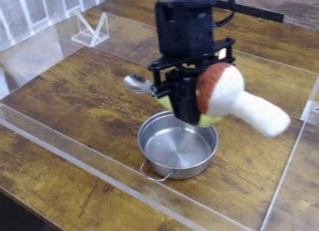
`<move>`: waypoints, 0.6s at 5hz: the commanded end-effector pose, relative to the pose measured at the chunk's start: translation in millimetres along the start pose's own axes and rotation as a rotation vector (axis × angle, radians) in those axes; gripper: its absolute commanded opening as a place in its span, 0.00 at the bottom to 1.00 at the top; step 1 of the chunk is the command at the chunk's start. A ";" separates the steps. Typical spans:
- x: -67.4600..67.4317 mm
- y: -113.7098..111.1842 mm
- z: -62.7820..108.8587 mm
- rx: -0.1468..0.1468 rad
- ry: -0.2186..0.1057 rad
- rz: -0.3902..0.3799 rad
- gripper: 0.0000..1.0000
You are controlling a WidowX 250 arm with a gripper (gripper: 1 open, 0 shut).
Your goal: Move the green spoon to the right
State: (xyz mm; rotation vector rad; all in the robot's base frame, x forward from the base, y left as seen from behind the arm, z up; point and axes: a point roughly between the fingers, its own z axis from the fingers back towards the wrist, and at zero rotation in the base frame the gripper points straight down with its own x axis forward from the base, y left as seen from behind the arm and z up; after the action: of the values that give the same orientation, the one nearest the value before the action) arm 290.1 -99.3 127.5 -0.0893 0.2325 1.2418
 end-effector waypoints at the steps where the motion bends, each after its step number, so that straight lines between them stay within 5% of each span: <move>1: -18.5 -4.1 8.5 -0.056 -0.011 -0.015 0.00; 3: -35.7 -5.0 -16.5 -0.047 -0.026 -0.029 0.00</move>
State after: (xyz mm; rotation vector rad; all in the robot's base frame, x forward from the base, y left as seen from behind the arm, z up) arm 282.7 -132.3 106.1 -0.0796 0.2072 1.2361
